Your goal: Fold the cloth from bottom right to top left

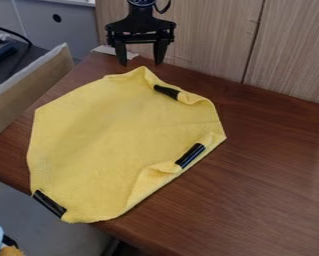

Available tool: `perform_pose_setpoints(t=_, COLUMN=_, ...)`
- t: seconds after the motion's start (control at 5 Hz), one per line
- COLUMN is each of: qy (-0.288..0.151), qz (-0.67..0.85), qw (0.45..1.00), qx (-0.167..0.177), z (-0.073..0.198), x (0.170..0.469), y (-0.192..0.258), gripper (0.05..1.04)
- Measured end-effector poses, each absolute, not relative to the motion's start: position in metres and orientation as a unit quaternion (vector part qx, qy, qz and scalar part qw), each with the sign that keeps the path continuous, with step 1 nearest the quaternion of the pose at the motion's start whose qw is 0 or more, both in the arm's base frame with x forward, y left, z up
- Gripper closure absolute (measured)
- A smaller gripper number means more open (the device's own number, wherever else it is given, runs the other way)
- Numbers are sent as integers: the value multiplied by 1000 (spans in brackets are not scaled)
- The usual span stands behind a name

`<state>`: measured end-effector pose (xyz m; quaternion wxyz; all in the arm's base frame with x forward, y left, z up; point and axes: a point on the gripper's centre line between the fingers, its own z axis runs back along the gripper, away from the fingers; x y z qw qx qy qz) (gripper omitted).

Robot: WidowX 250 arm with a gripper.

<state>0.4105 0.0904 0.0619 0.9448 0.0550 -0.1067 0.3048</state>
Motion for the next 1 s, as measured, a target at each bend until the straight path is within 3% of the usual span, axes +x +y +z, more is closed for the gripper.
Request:
perform_pose_setpoints(t=0.4, qy=-81, qz=267, qw=959, qx=46, z=34, x=402, y=76, gripper=83)
perform_pose_setpoints(t=1.0, qy=-92, qz=126, qw=988, qx=6, z=34, x=361, y=14, gripper=83)
